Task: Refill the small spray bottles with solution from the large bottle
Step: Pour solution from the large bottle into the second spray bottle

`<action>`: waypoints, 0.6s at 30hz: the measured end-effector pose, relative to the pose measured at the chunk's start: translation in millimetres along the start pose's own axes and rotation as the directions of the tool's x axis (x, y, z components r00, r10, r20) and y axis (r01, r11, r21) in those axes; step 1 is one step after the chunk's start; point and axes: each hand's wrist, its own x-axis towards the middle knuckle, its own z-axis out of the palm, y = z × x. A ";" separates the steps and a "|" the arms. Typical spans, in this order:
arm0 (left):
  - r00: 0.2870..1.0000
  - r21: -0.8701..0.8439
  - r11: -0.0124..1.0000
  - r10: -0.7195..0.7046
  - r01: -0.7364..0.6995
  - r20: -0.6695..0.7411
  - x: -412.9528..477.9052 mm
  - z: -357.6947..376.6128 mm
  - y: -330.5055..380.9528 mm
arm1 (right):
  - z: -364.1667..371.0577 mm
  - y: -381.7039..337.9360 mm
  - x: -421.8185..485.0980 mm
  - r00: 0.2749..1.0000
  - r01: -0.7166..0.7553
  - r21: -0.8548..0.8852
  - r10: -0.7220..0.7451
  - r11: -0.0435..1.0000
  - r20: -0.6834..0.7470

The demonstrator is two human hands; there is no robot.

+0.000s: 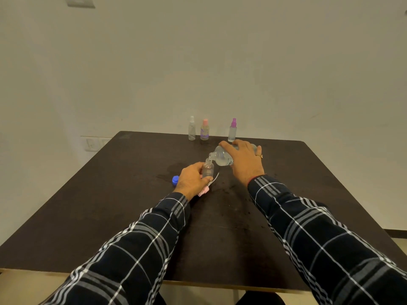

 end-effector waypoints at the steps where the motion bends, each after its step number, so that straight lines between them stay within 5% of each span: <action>1: 1.000 -0.002 1.000 -0.001 0.001 -0.001 0.0 0.2 0.0 | 0.3 0.2 0.1 1.000 0.001 0.003 -0.001 1.000 0.003; 18: 0.999 0.011 1.000 -0.021 0.021 0.041 2.0 0.3 2.3 | 0.0 0.5 1.2 1.000 0.011 -0.022 -0.011 1.000 -0.002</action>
